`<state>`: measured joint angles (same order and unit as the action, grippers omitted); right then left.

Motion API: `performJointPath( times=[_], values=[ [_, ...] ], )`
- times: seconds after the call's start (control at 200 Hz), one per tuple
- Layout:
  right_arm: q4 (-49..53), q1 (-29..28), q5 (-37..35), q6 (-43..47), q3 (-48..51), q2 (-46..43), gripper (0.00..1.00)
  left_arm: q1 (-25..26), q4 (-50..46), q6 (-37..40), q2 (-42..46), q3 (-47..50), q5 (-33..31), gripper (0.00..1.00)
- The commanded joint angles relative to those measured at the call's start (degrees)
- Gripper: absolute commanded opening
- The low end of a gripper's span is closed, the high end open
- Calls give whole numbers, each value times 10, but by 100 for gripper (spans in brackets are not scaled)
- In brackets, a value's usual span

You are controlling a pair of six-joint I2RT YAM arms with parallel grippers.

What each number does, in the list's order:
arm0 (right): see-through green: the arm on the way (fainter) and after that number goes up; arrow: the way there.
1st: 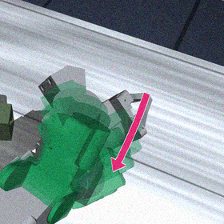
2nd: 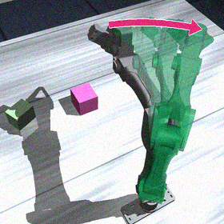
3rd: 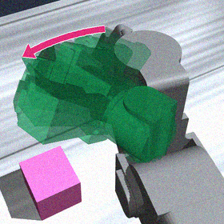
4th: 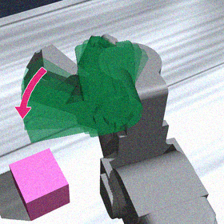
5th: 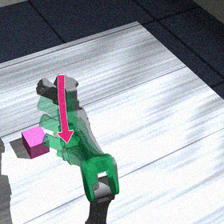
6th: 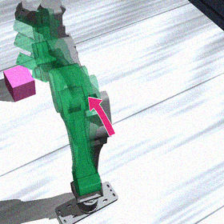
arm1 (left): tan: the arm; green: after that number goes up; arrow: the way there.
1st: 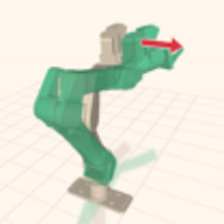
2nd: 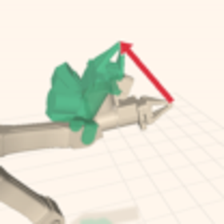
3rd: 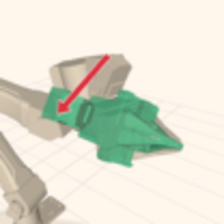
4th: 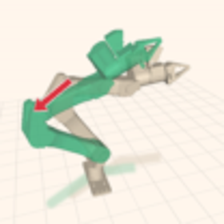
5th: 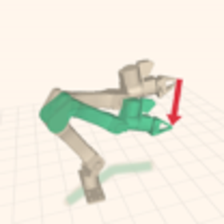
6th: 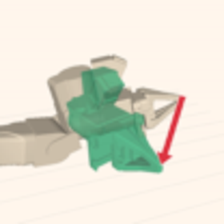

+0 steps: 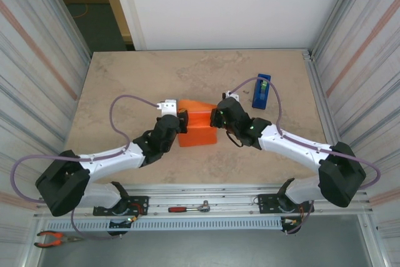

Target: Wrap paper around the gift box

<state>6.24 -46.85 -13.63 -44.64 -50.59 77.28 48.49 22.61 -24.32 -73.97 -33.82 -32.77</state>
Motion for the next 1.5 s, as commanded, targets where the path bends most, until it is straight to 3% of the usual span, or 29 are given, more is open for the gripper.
performJointPath(
  times=[0.0, 0.1, 0.2, 0.366, 0.566, 0.747, 0.952, 1.208, 1.433, 1.493],
  values=[
    [73, 6, 51, 16, -22, -3, 31, 0, 11, -4, -5, -17, -5, 32],
    [83, 19, 51, 22, -32, -35, 56, 3, 6, -7, -6, -15, -8, 23],
    [83, 25, 43, 29, -26, -63, 68, 5, 3, -10, -7, -12, -10, 22],
    [48, 26, 38, 32, 3, -71, 76, 6, 0, -12, -6, -12, -13, 21],
    [-26, 5, 22, 42, 27, -29, 77, 7, -5, -12, -10, -13, -16, 19],
    [-70, -37, -55, 45, 41, 9, 66, 9, -8, -16, -17, -15, -18, 15],
    [-71, -82, -166, 38, 43, 26, 27, 16, -3, -28, -33, -19, -17, 8],
    [-41, -82, -188, 53, 12, 31, 1, 20, 11, -22, -54, -40, -12, 6],
    [-18, -65, -178, 65, -8, 23, 0, 20, 18, -3, -57, -65, -3, 4],
    [-11, -58, -169, 55, -3, 30, 0, 16, 17, -1, -55, -68, 3, 7]
  ],
)
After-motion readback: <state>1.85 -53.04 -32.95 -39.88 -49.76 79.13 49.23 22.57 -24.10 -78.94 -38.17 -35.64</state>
